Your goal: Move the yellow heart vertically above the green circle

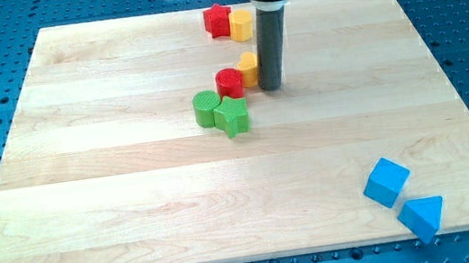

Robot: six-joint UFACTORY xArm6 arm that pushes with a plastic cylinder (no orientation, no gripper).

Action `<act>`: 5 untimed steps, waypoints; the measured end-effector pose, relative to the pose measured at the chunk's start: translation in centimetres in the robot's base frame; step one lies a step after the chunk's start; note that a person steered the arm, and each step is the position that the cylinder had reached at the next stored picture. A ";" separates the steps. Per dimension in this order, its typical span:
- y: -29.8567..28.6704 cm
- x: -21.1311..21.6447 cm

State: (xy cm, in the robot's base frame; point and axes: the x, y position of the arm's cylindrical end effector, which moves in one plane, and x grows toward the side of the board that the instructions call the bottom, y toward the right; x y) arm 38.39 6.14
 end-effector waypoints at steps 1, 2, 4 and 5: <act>0.1 -0.7; -5.0 -4.6; -6.4 -0.6; -9.5 -0.9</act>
